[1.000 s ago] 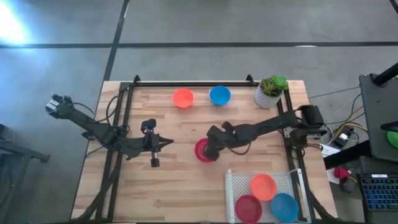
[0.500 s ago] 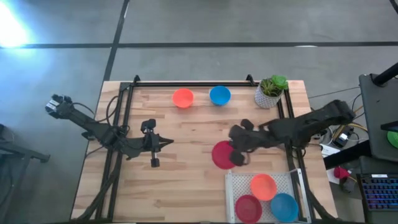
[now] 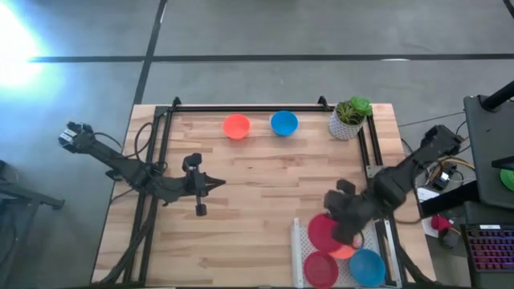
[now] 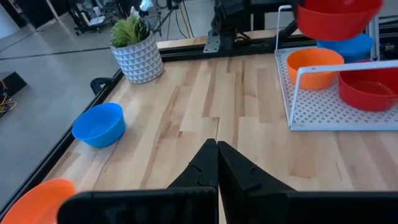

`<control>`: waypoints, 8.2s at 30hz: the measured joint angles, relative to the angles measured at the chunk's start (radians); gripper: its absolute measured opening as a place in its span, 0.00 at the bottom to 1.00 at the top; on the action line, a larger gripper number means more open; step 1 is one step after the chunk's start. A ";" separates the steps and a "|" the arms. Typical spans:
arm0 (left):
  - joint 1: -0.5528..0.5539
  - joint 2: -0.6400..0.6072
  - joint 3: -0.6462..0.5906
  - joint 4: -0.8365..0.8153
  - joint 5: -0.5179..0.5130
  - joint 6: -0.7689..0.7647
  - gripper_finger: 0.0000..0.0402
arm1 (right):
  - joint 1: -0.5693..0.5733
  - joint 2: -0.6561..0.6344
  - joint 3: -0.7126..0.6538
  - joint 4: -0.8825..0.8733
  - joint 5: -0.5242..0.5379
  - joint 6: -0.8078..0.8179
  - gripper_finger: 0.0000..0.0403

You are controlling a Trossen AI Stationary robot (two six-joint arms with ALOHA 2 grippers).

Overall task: Pick & Place Mini bowls
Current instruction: Stack the red bowl on top of the red bowl on the shelf, then stack the blue bowl on top of the blue bowl on the shelf

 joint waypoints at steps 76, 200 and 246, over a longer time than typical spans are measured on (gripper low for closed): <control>0.001 0.000 0.000 0.024 -0.013 0.065 0.00 | 0.146 0.374 0.138 0.104 -0.051 -0.073 0.28; 0.028 0.000 -0.007 -0.033 -0.018 0.056 0.00 | -0.969 0.739 0.342 0.367 0.111 -0.480 0.31; 0.028 0.000 -0.007 -0.045 -0.018 0.038 0.00 | -0.949 0.755 0.341 0.339 0.207 -0.568 0.24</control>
